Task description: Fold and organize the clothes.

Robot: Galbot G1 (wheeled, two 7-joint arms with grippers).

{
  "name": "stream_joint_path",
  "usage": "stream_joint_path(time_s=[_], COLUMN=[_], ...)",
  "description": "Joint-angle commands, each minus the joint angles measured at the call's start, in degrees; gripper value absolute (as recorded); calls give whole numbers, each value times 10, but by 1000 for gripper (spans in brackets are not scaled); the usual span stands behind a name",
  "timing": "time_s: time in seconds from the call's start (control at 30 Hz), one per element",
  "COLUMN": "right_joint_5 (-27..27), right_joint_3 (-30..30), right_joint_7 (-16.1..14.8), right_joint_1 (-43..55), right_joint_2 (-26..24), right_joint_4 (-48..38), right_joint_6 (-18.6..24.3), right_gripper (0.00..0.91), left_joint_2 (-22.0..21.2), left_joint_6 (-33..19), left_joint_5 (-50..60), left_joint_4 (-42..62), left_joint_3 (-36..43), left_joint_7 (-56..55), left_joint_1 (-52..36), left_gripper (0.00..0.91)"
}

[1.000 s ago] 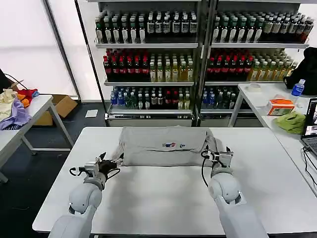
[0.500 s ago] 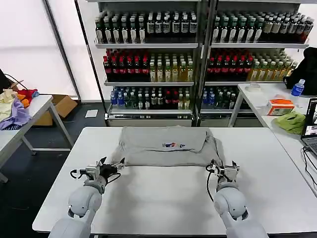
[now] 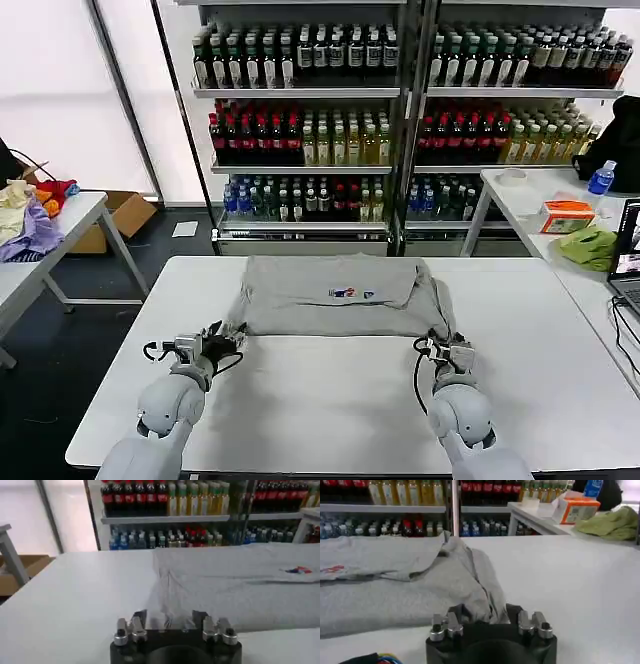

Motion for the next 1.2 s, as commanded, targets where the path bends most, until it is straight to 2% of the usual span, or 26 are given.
stream_joint_path(time_s=[0.03, 0.4, 0.7, 1.0, 1.2], right_joint_5=[5, 1, 1, -8, -34], right_joint_3=[-1, -1, -4, -4, 1], right_joint_7=[-2, -4, 11, 30, 29], right_joint_1=[-7, -26, -46, -106, -199], right_joint_2=[2, -6, -6, -22, -32], right_joint_4=[-13, 38, 100, 217, 275], right_joint_6=[-4, -4, -5, -5, -4], right_gripper=[0, 0, 0, 0, 0], left_joint_2=[2, 6, 13, 47, 56], left_joint_6=[4, 0, 2, 7, 7], left_joint_5=[5, 14, 12, -3, -4], left_joint_4=[13, -29, -94, -194, -269], left_joint_3=[13, 10, -5, -29, -44], left_joint_7=[1, 7, 9, 4, -7], left_joint_1=[5, 25, 57, 141, 226], left_gripper=[20, 10, 10, 10, 10])
